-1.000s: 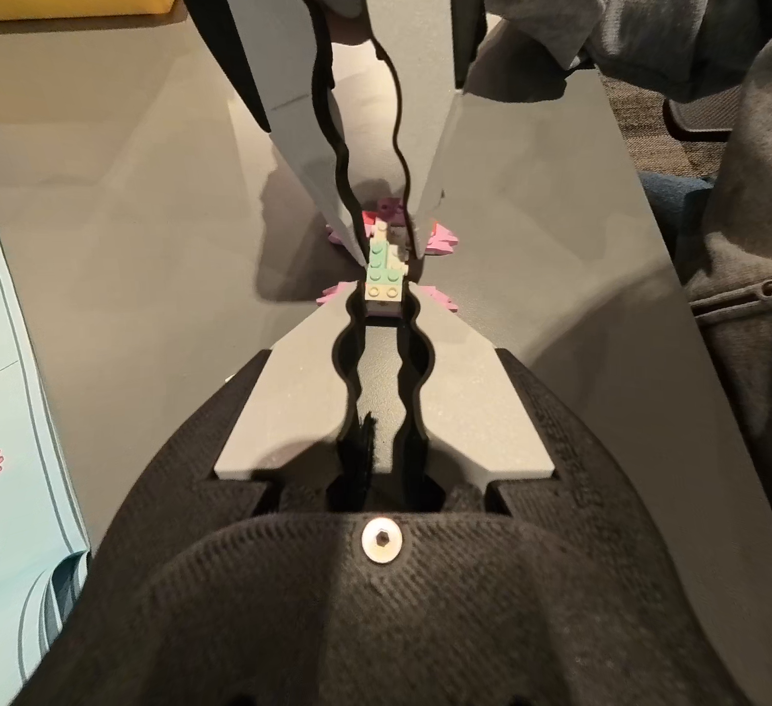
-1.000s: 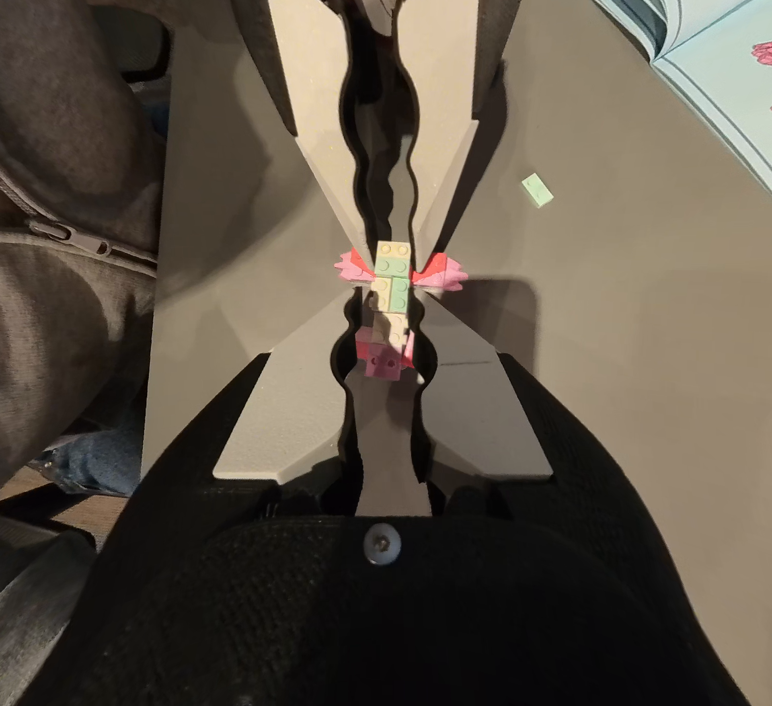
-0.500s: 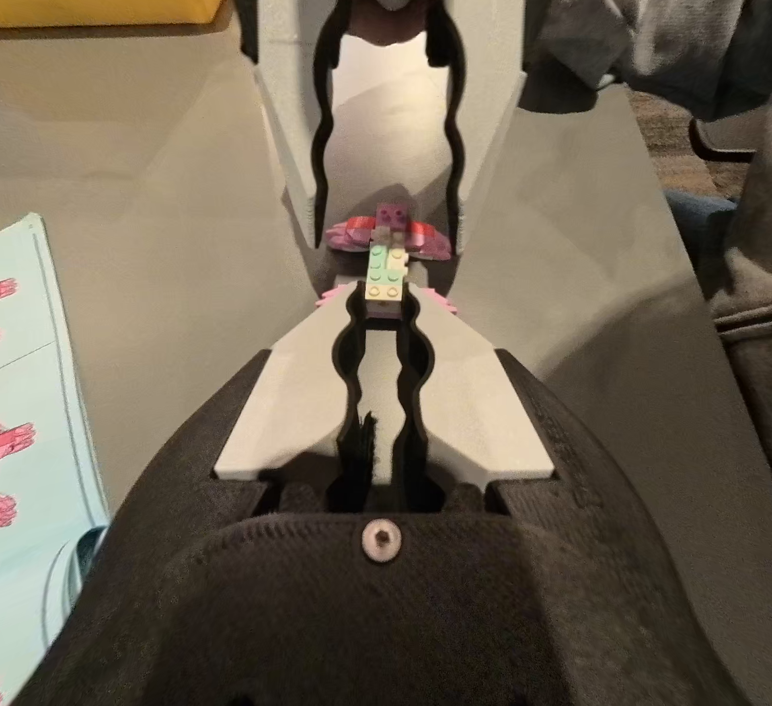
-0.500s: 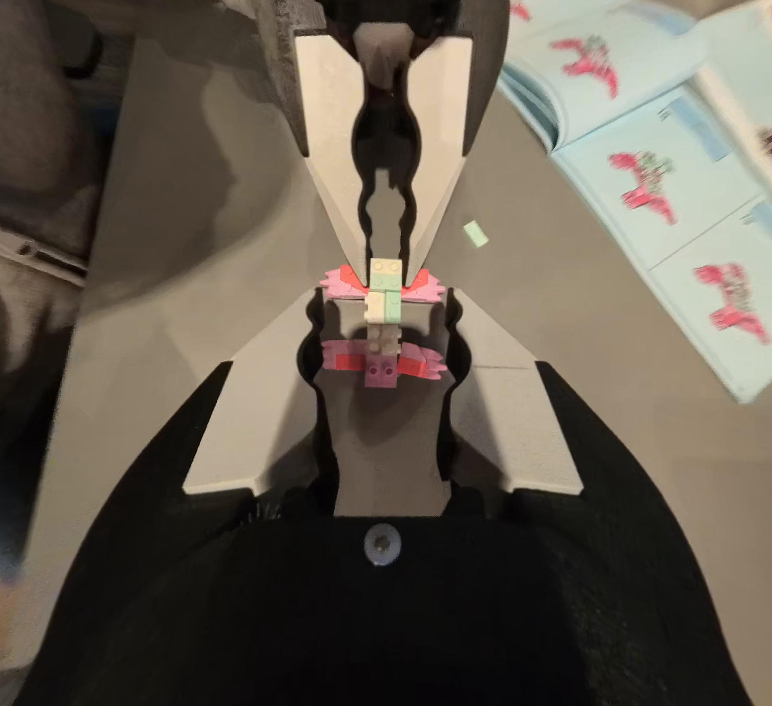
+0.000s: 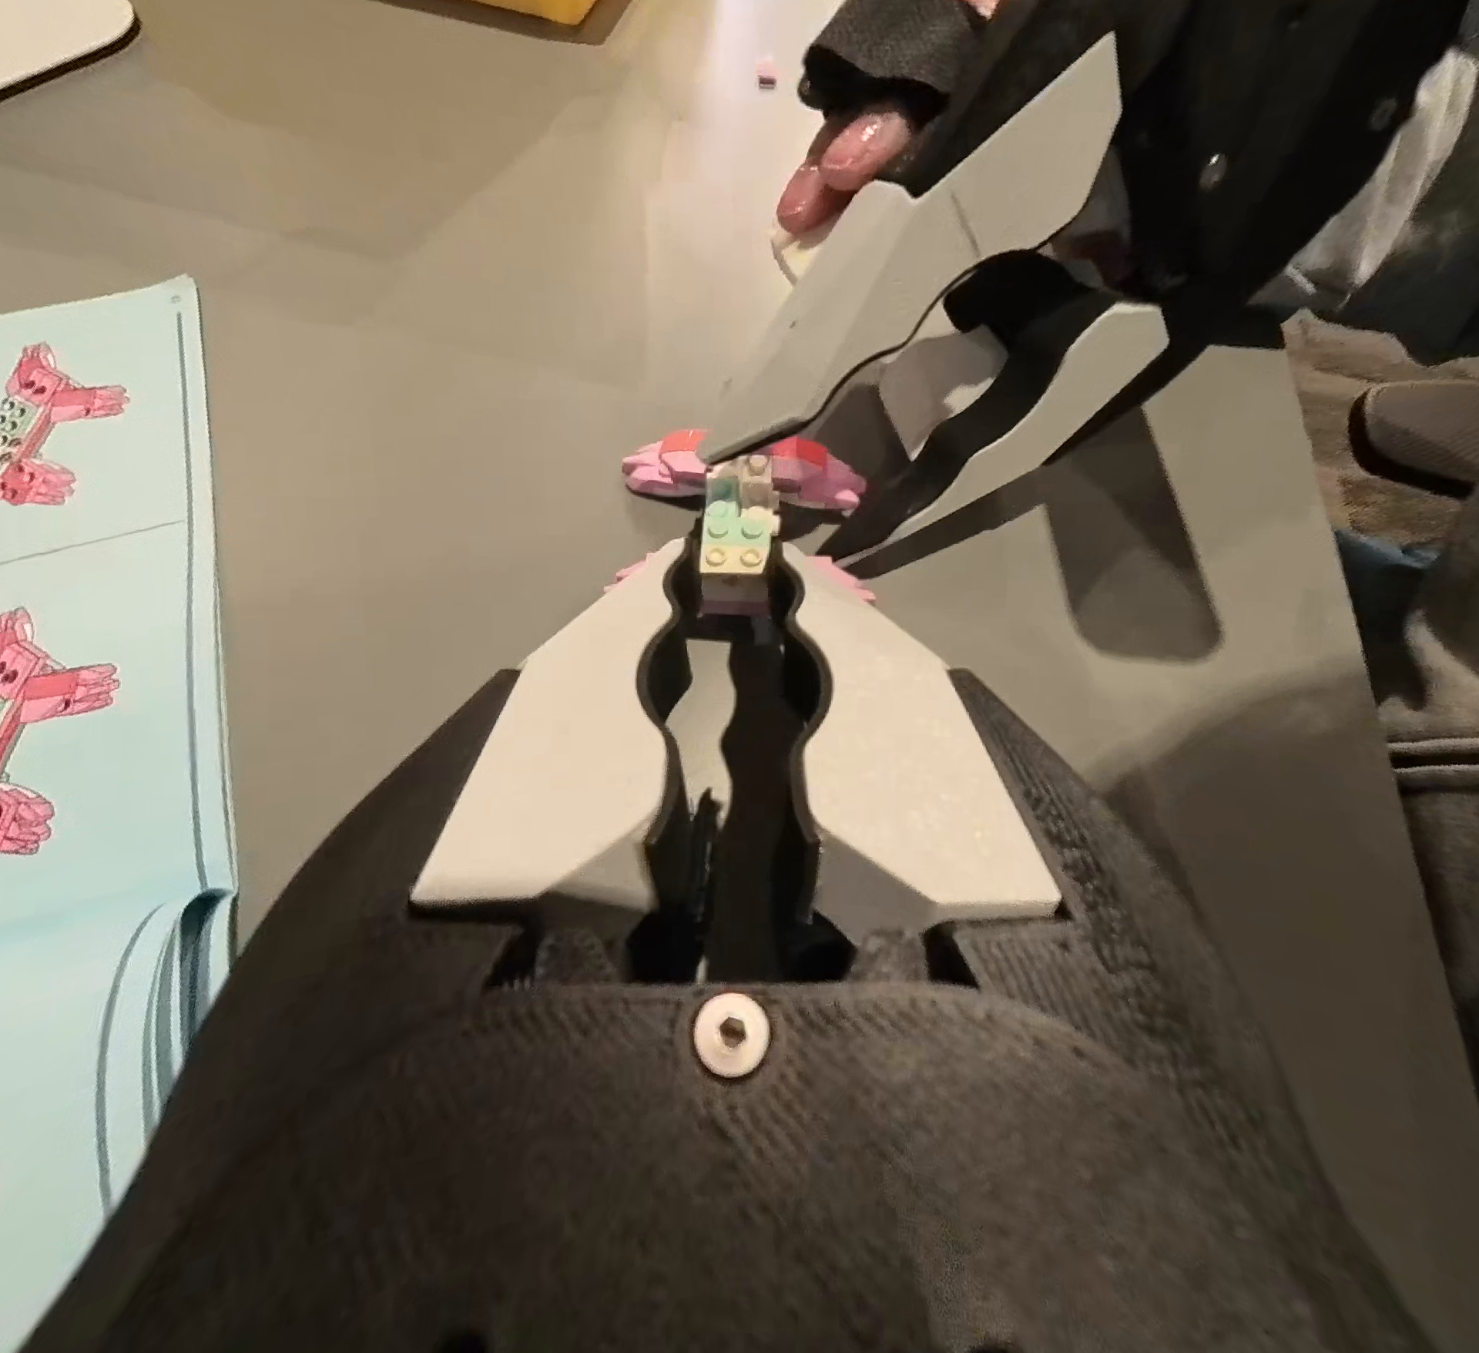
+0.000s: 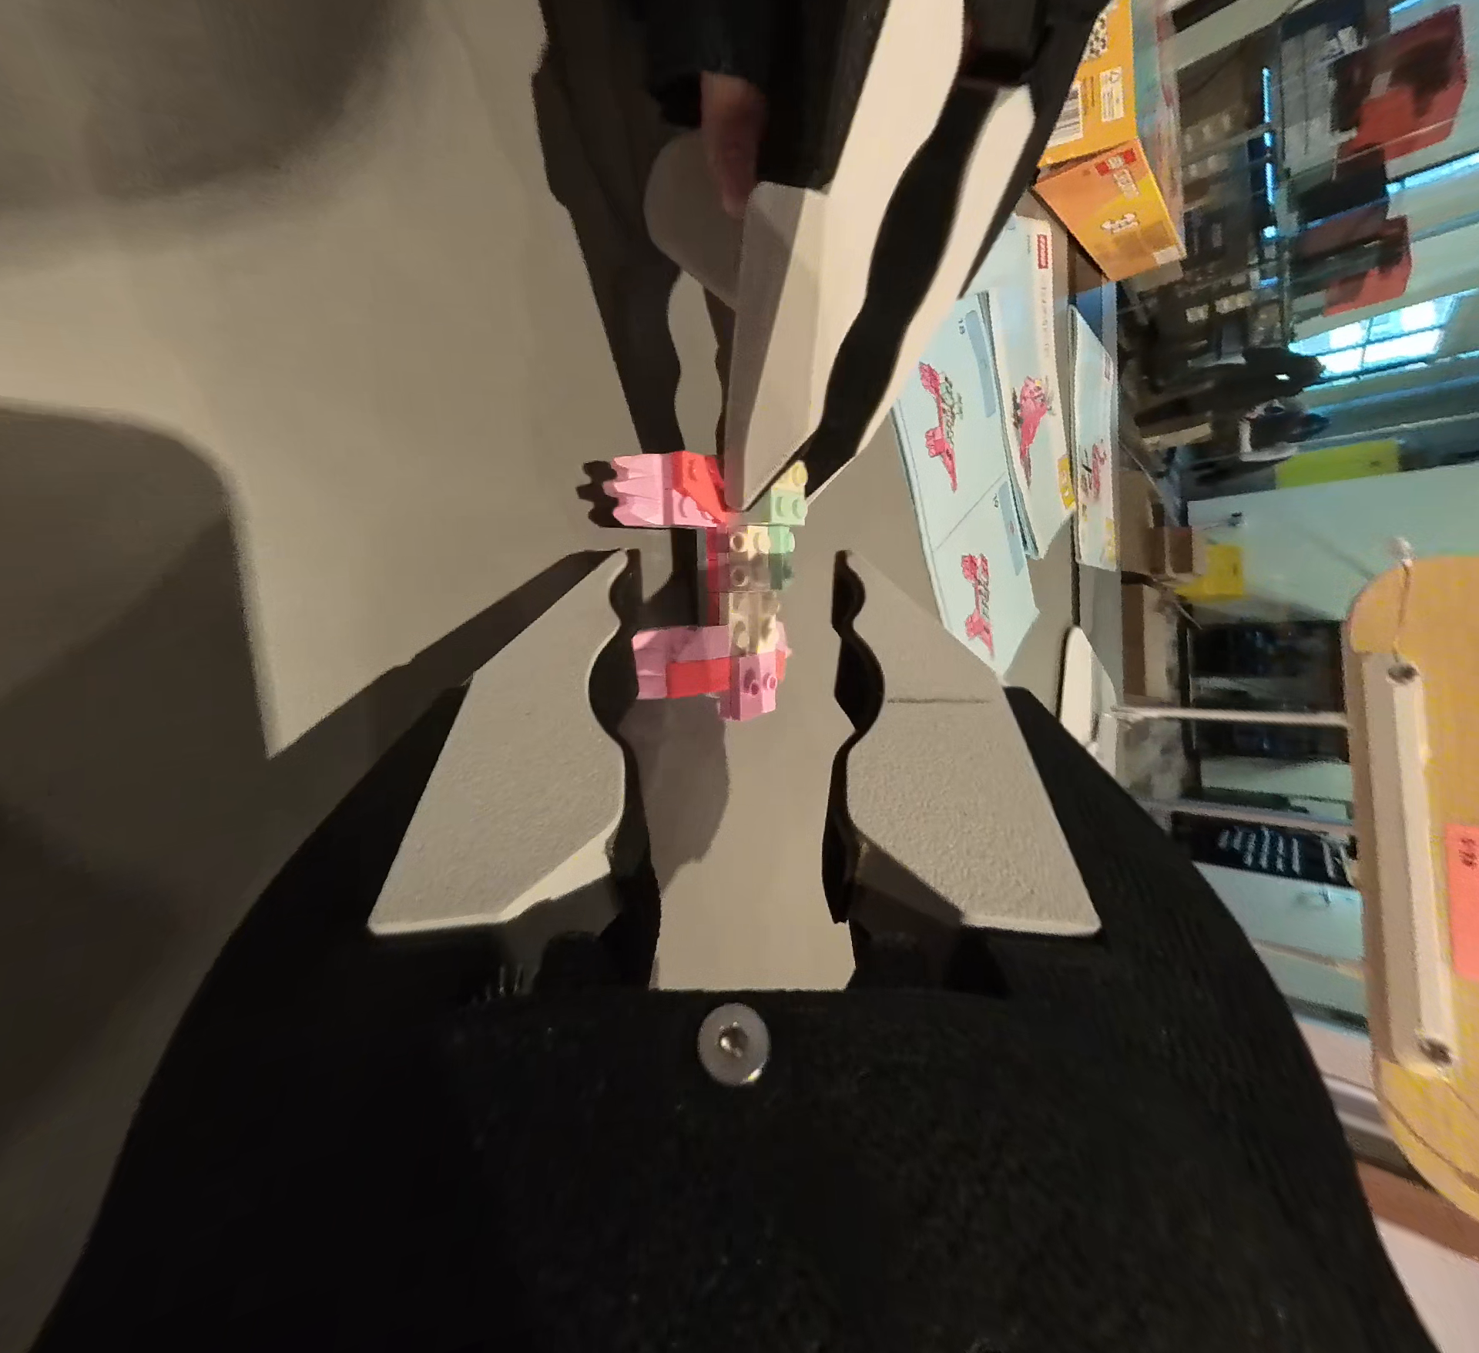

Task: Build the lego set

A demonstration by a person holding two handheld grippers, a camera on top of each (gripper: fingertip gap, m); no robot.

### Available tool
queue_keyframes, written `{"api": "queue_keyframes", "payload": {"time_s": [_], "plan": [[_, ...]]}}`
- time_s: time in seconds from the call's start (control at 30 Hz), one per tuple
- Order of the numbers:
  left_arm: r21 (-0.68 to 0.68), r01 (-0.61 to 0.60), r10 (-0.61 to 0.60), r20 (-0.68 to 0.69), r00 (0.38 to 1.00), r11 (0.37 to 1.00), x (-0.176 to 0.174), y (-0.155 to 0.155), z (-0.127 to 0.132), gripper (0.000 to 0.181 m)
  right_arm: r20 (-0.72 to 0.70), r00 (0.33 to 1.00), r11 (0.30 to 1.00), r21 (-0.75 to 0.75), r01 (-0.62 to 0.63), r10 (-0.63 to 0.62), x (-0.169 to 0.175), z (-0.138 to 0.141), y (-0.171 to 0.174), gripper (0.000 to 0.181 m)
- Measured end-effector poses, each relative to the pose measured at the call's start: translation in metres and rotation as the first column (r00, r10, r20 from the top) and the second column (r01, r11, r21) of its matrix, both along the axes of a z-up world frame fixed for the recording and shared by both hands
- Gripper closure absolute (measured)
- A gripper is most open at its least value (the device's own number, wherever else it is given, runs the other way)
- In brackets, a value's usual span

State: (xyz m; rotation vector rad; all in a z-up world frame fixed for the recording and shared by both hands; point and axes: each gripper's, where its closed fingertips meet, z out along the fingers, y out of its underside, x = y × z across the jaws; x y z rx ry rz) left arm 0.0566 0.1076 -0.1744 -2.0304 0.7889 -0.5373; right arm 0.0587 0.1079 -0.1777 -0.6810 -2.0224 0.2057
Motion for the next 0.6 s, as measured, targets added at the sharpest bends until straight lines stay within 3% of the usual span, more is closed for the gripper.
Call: {"api": "queue_keyframes", "payload": {"time_s": [0.33, 0.6], "plan": [[-0.021, -0.040, 0.042, 0.107, 0.993, 0.999, -0.005, 0.004, 0.009, 0.165, -0.057, 0.997, 0.979, 0.195, 0.067, -0.057, -0.014, -0.002, 0.007, 0.149], [-0.032, -0.049, 0.052, 0.118, 0.992, 0.998, -0.006, 0.005, 0.009, 0.165, -0.048, 0.995, 0.986, 0.137, 0.096, -0.090, -0.016, -0.003, 0.009, 0.150]]}}
